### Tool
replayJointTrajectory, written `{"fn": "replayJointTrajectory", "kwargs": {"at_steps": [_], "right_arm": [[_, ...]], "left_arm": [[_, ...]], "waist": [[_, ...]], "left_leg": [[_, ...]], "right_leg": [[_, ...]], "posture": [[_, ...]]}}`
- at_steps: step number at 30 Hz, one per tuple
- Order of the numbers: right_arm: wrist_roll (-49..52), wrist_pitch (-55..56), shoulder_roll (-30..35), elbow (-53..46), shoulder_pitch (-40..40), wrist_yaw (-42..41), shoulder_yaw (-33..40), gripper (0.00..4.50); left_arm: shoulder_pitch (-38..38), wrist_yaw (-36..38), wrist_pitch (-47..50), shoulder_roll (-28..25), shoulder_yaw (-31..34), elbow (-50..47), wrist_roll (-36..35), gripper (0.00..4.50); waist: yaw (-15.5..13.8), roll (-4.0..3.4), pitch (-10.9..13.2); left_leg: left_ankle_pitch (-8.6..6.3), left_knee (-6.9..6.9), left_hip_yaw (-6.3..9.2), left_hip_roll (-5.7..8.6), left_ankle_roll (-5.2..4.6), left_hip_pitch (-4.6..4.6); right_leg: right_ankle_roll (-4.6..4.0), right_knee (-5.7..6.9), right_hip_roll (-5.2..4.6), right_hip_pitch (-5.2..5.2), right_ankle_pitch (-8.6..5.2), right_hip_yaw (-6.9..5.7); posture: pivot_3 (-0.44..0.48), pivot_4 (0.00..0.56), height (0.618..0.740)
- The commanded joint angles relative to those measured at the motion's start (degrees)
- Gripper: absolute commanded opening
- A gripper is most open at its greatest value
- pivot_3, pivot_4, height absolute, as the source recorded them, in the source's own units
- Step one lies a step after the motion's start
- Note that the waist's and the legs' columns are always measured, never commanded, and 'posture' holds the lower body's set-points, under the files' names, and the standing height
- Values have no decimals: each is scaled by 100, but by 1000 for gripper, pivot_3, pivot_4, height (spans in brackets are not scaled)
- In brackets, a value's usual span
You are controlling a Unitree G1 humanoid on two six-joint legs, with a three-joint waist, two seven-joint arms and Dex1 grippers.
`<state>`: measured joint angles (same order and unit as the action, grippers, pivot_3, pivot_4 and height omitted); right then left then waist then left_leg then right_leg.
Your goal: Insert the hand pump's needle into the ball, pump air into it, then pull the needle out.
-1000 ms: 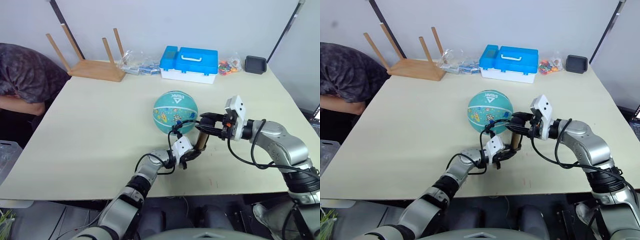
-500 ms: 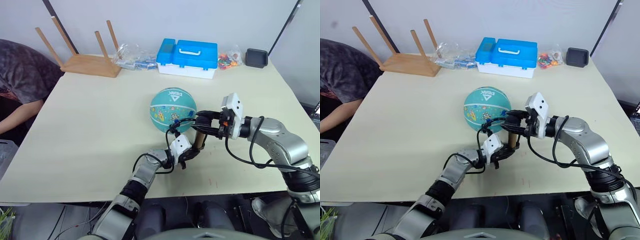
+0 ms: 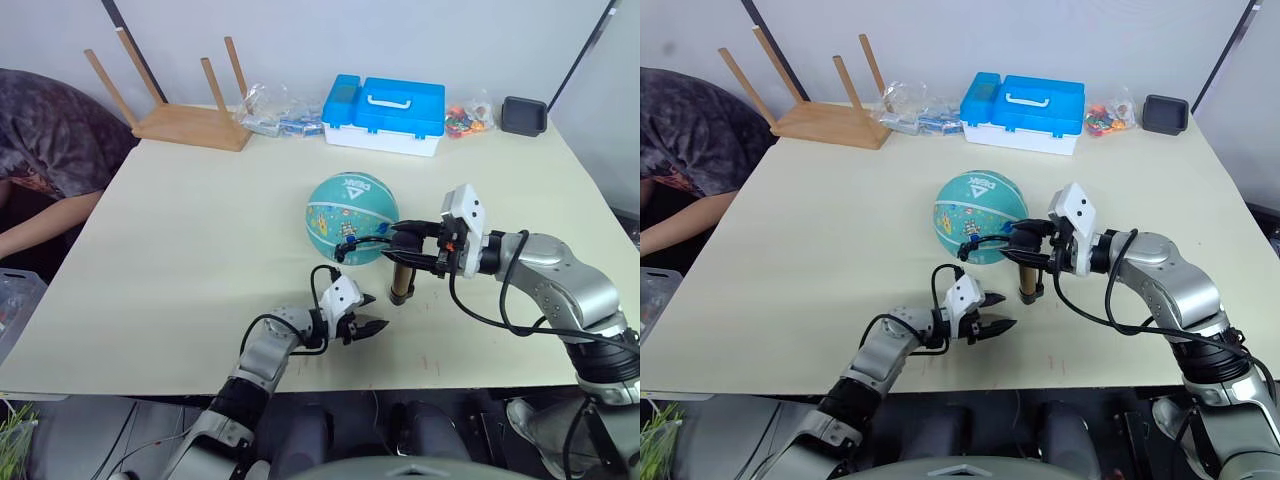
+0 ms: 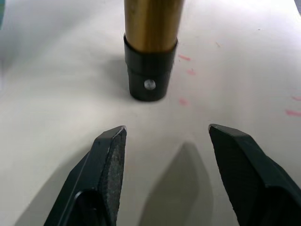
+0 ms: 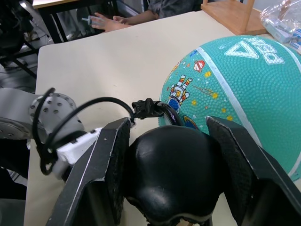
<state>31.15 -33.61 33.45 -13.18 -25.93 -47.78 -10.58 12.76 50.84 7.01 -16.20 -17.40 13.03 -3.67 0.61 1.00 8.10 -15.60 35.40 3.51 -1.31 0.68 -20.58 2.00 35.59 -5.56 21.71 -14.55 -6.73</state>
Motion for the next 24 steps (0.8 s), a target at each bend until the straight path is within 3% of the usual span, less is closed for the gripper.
{"fn": "replayJointTrajectory", "kwargs": {"at_steps": [1, 8, 16, 24], "right_arm": [[-672, -504, 217, 603, 298, 210, -458, 2073], [-631, -509, 274, 547, 251, 154, -433, 2073], [-497, -427, 417, 389, 183, 67, -186, 2073], [-166, -603, 806, -188, 73, -61, 281, 2073]], "left_arm": [[-220, -5, 17, -138, 166, -175, -140, 2972], [-687, 263, 242, -374, 542, -1264, -895, 2972], [-1189, 431, 1289, -1168, 1260, -2865, -1968, 2972], [-1634, 440, 2205, -1816, 2067, -3820, -2993, 2972]], "waist": [[-8, -4, 4], [-47, -27, 52], [-144, -46, 94], [-148, -68, 146]], "left_leg": [[0, 1, 1, 2, 0, -2], [0, 11, 6, 3, 0, -9], [0, 32, 18, 13, 1, -30], [0, 62, 39, 29, 0, -64]], "right_leg": [[0, 0, 0, 1, 0, -1], [0, 1, -3, 3, 1, -5], [0, 4, -4, 6, 0, -1], [3, 6, -2, 17, 2, 2]], "posture": [[0, 150, 740], [0, 150, 740], [0, 150, 740], [0, 150, 740]]}}
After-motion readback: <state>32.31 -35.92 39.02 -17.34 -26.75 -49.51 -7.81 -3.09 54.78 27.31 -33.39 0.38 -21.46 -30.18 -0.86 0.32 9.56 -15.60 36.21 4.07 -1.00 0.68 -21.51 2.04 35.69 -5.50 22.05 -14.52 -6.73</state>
